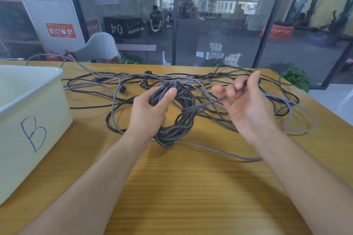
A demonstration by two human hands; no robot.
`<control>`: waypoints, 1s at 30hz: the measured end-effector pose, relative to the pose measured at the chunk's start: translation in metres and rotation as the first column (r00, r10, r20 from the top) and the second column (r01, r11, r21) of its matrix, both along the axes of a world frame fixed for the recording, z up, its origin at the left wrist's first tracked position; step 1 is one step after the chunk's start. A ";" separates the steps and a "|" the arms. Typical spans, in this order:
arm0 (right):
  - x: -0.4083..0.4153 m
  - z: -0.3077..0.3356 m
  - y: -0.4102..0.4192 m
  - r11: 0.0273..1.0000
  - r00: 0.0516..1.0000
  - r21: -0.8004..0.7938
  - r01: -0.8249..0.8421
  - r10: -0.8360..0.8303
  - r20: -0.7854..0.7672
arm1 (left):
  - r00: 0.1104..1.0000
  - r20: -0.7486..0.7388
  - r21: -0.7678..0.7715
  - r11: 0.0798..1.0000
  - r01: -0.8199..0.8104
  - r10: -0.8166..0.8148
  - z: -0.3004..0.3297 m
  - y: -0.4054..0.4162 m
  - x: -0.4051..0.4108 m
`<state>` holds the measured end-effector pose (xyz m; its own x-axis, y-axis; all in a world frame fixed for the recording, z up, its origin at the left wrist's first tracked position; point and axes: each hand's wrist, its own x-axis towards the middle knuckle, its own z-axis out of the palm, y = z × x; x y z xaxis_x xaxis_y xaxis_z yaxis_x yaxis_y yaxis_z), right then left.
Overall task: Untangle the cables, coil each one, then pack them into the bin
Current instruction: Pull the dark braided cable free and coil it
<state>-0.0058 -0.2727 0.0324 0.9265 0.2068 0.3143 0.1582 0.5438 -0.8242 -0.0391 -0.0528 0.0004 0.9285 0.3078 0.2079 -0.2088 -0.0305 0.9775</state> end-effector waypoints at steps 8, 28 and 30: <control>0.014 -0.004 -0.019 0.941 0.920 -0.324 0.102 -0.213 -0.329 | 1.000 -0.002 0.016 1.000 -0.003 0.003 -0.004 0.000 0.000; 0.032 0.010 -0.058 0.868 0.862 -0.353 0.350 -0.446 -0.241 | 0.974 0.038 -0.035 0.974 0.223 -0.222 0.010 -0.012 -0.013; 0.035 0.004 -0.057 0.843 0.850 -0.379 0.381 -0.481 -0.217 | 0.956 0.031 -0.060 0.954 0.293 -0.292 0.012 -0.016 -0.016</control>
<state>0.0291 -0.3294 0.0363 0.9806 -0.1959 0.0038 0.0408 0.1852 -0.9819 -0.0546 -0.0685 0.0121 0.9754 0.0365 0.2174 -0.2200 0.0964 0.9707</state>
